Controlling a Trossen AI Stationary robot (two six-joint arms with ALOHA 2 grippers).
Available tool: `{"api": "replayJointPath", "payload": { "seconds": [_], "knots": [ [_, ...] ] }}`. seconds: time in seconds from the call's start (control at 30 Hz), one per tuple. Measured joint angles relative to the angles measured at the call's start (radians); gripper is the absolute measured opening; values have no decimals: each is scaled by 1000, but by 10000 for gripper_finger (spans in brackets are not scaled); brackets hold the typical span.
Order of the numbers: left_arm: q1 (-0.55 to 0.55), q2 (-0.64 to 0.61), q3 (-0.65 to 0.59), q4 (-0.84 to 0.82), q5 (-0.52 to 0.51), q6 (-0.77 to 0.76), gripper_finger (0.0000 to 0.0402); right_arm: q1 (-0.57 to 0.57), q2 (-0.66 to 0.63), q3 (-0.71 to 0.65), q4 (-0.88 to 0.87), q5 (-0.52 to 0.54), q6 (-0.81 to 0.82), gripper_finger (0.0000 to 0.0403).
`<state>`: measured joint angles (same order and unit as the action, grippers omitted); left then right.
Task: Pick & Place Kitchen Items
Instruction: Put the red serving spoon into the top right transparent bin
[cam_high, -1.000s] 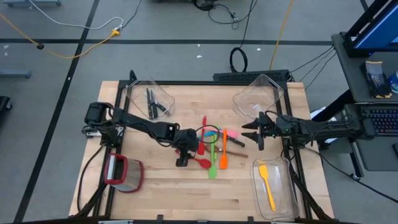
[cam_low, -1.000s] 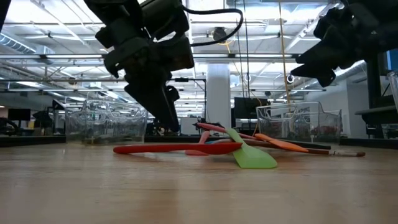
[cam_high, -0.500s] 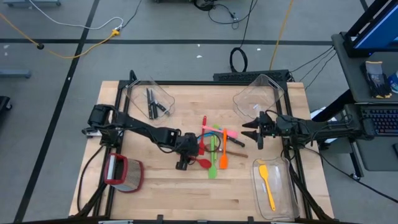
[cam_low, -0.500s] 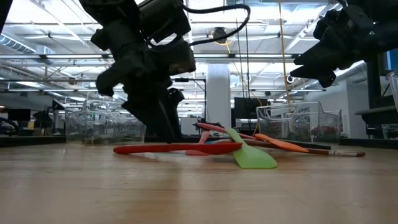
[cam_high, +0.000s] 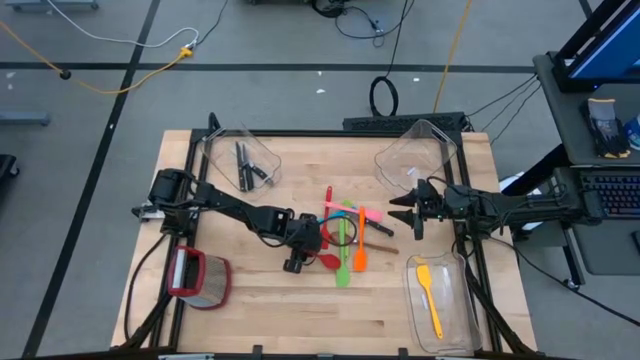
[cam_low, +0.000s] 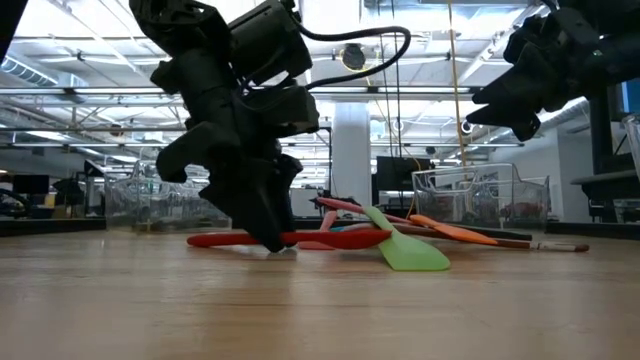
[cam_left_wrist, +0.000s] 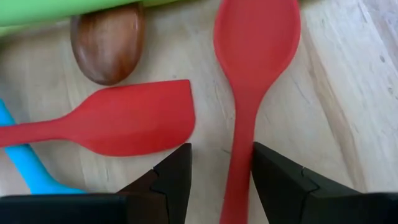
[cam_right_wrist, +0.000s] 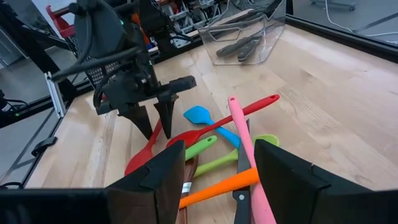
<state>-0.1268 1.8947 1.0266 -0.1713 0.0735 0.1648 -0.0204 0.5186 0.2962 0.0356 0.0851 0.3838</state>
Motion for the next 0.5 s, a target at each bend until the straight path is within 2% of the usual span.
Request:
{"api": "replayJointPath", "payload": {
  "seconds": [0.17,0.43,0.5],
  "knots": [
    [-1,17,1,-16,8,13,146,0,0,0,-2,1,21,185],
    [-8,16,-1,-10,11,28,23,0,1,0,-2,50,23,185],
    [-13,17,-1,-10,4,27,16,0,1,0,-3,50,23,185]
  ]
}}
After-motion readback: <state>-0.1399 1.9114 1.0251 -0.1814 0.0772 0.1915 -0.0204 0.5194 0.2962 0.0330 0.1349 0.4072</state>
